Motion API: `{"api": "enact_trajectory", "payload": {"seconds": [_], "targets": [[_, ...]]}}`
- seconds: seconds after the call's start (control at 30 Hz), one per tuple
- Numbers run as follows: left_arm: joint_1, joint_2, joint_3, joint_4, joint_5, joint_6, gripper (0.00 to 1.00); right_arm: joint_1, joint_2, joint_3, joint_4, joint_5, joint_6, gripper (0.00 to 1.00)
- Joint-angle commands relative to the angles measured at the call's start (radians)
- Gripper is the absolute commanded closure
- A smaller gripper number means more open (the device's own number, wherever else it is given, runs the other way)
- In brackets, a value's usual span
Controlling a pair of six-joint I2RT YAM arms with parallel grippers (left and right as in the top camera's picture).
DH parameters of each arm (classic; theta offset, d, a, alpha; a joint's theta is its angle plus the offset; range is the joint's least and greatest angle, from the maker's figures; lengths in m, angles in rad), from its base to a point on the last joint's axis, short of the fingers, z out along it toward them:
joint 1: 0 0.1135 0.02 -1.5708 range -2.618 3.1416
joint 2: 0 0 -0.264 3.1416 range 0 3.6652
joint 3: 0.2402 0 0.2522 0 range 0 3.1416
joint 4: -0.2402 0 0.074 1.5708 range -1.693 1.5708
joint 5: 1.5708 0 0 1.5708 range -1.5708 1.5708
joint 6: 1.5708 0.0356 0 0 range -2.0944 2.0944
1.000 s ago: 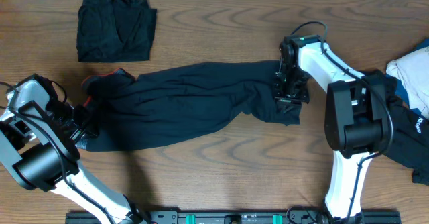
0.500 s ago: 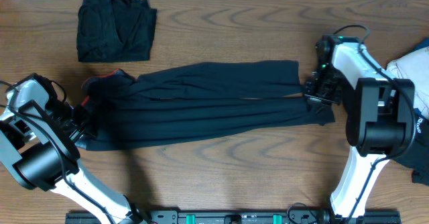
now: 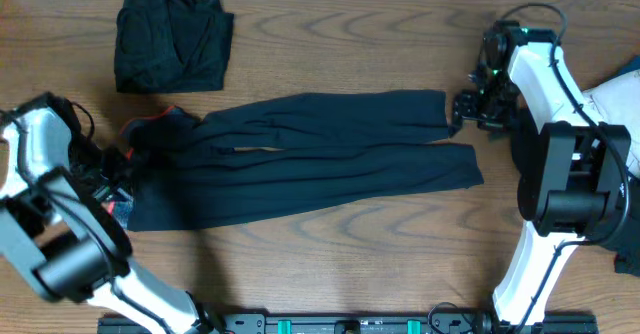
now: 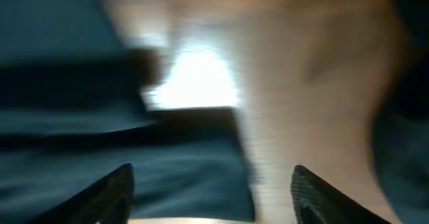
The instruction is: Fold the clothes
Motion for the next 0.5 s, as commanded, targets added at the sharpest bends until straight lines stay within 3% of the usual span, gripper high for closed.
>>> {"api": "enact_trajectory", "payload": {"seconds": [0.0, 0.07, 0.17, 0.37, 0.47], "targets": [[-0.002, -0.095, 0.023, -0.005, -0.023, -0.005, 0.84, 0.039, -0.034, 0.03, 0.033, -0.142, -0.113, 0.2], [-0.002, -0.123, 0.023, -0.004, -0.023, -0.005, 0.76, 0.061, -0.033, 0.03, 0.084, -0.159, -0.138, 0.21], [-0.002, -0.132, 0.023, -0.004, -0.002, -0.004, 0.74, 0.103, -0.033, 0.03, 0.167, -0.165, -0.146, 0.27], [-0.002, -0.129, 0.022, 0.029, 0.083, 0.015, 0.73, 0.174, -0.019, 0.028, 0.299, -0.059, -0.133, 0.82], [-0.002, -0.129, 0.022, 0.034, 0.082, 0.016, 0.73, 0.182, -0.004, 0.027, 0.315, 0.001, -0.123, 0.97]]}}
